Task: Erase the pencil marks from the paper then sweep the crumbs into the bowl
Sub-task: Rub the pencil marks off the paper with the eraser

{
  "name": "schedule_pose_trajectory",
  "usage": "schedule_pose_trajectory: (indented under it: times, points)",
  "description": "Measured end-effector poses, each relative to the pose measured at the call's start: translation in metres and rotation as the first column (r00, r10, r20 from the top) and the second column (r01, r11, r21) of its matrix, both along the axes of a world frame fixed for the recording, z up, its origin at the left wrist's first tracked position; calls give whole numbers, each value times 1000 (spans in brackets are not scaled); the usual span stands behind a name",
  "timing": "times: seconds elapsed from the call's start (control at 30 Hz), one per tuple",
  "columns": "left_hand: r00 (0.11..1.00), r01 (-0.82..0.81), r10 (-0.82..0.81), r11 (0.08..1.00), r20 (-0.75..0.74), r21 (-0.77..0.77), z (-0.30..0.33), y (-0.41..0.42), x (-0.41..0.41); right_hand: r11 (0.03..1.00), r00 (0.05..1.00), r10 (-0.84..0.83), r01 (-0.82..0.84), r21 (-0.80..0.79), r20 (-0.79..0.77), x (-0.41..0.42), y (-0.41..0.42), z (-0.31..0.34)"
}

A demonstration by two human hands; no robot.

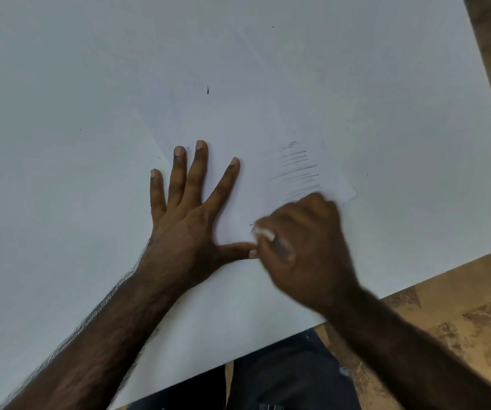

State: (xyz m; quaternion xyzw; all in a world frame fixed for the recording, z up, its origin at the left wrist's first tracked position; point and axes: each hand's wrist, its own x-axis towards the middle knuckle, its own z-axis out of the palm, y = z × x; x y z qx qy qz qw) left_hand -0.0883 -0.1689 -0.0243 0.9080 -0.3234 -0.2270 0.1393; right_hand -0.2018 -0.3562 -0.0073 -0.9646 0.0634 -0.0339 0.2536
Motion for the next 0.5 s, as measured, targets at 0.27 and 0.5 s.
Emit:
schedule_pose_trajectory:
  times: [0.27, 0.5]
  points:
    - [1000, 2, -2, 1000, -10, 2, 0, 0, 1, 953, 960, -275, 278, -117, 42, 25, -51, -1]
    - [1000, 15, -15, 1000, -7, 11, 1, 0, 1, 994, 993, 109, -110, -24, -46, 7, -5, 5]
